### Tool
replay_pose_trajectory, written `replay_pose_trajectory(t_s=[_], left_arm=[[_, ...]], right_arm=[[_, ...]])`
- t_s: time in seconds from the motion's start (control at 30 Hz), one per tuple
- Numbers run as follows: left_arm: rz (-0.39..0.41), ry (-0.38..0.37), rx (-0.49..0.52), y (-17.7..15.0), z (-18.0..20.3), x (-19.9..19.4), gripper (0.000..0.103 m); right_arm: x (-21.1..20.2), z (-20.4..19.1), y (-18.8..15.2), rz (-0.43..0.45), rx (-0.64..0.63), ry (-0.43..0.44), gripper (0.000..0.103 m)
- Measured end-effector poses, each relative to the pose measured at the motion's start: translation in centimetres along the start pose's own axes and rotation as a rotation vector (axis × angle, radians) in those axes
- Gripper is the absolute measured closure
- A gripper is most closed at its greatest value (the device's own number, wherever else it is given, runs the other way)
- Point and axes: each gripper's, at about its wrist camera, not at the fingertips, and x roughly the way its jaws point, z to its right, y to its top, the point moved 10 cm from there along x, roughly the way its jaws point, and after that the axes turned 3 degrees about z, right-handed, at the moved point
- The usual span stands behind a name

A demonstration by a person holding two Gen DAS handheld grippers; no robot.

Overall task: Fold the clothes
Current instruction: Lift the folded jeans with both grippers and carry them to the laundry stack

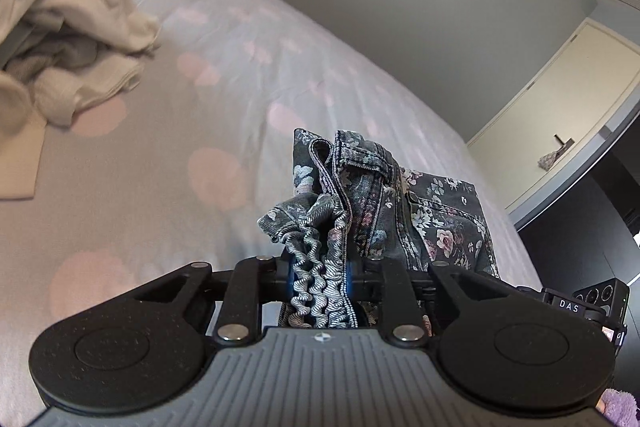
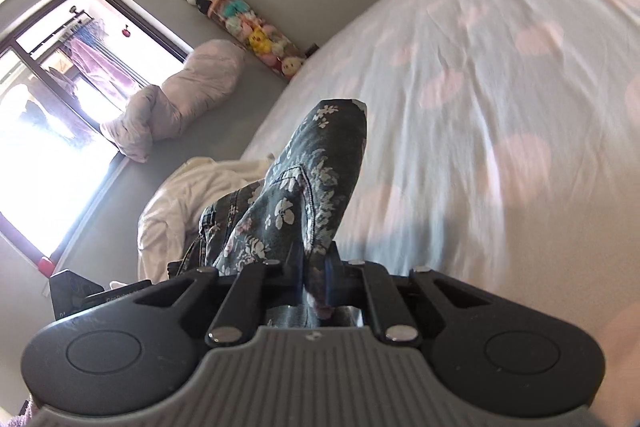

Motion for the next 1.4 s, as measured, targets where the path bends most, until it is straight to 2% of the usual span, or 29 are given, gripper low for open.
replay_pose_trajectory(t_s=[0.23,0.33,0.5,0.8,0.93,1.17,1.3,1.4], left_arm=[[0.054,-0.118,0.105,1.9,10.7,0.1,0.086],[0.044,-0.178,0.139,1.4,16.3,1.5,0.086],[-0.036,-0.302,0.180,-1.2,26.2,5.5,0.086],[-0.257,-0.526,0.336,-9.8,45.6,12.2,0.086],[-0.332,-0.602,0.354,-14.6,52.7,14.4,0.087],[-0.477,-0.672,0.282,-22.3,59.7,19.9,0.087],[-0.560,-0.689,0.240,-26.9,63.4,22.7,0.087],[-0.605,-0.704,0.219,-29.4,65.5,24.5,0.087]], right_arm=[[-9.4,-0.5,5.3,0.142,-0.049,-0.037,0.092],[-14.1,-0.3,7.6,0.203,-0.071,-0.069,0.092],[-24.5,2.4,11.3,0.278,-0.093,-0.184,0.092],[-45.3,9.2,15.8,0.361,-0.094,-0.423,0.092],[-52.7,12.7,17.1,0.376,-0.066,-0.528,0.092],[-63.2,18.6,20.0,0.346,-0.067,-0.704,0.092],[-66.6,21.6,22.3,0.316,-0.069,-0.801,0.092],[-69.3,23.8,23.5,0.257,-0.097,-0.889,0.092]])
